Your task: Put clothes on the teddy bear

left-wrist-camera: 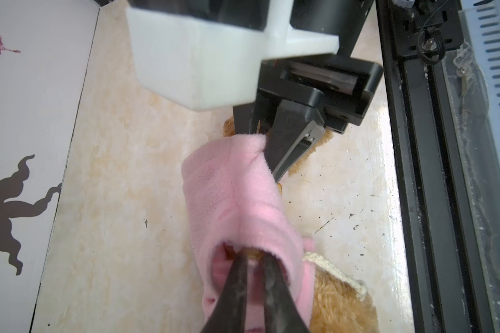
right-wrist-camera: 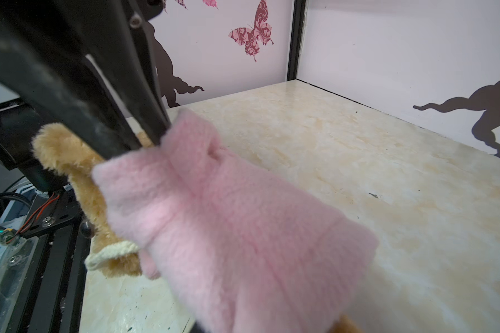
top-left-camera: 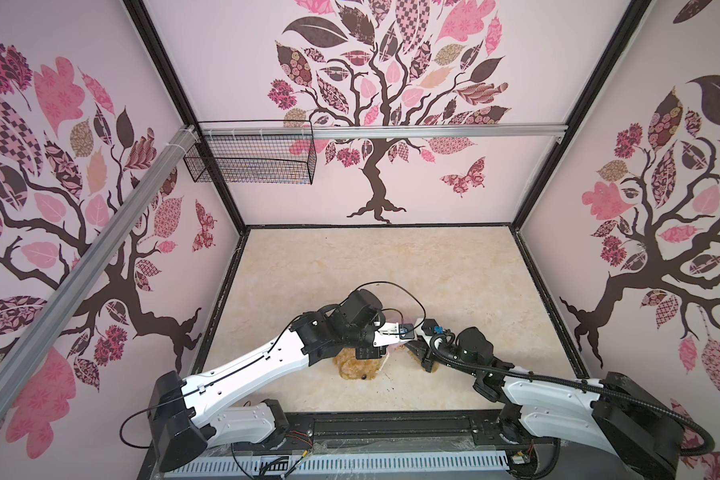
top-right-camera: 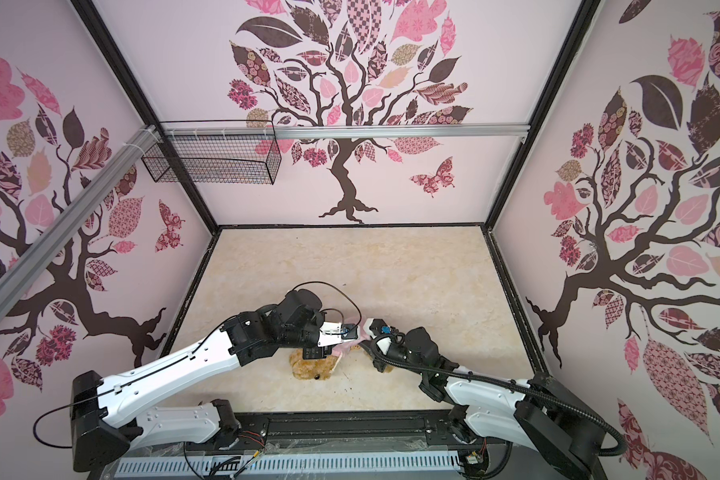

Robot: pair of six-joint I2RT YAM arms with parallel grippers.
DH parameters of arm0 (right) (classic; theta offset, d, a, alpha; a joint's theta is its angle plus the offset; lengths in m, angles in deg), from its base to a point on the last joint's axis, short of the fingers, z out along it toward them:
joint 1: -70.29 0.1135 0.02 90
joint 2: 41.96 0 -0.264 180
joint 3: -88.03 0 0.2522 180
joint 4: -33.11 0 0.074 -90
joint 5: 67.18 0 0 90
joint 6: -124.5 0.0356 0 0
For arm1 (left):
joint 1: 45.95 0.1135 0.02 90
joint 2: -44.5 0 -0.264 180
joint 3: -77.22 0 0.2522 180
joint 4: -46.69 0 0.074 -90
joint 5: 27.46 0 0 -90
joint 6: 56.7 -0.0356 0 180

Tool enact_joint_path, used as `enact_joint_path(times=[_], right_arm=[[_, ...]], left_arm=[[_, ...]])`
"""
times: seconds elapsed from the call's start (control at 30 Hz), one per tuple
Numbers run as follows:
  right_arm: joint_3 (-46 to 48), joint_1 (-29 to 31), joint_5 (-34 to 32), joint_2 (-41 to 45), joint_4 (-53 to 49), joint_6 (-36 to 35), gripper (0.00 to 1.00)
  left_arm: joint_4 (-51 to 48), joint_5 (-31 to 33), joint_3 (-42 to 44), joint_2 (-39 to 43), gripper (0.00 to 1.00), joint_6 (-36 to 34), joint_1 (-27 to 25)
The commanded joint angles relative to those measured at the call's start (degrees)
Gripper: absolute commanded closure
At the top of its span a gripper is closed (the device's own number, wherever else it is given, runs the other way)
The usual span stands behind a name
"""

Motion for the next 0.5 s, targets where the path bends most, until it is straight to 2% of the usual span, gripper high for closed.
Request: enact_joint_path(times=[0.0, 0.3, 0.47], right_arm=[[-0.85, -0.05, 1.41, 2.01, 3.98, 1.45, 0.84], [-1.35, 0.09, 3.67, 2.1, 5.47, 3.88, 0.84], [-1.26, 0.19, 4.67, 2.6, 7.28, 5.59, 0.83]], left_arm=[[-0.87, -0.53, -2.43, -0.68, 0.81, -1.5, -0.24], [2.67, -0.24, -2.23, -2.26, 0.68, -0.85, -0.26], [3.09, -1.14, -2.18, -3.18, 0.67, -0.69, -0.26]])
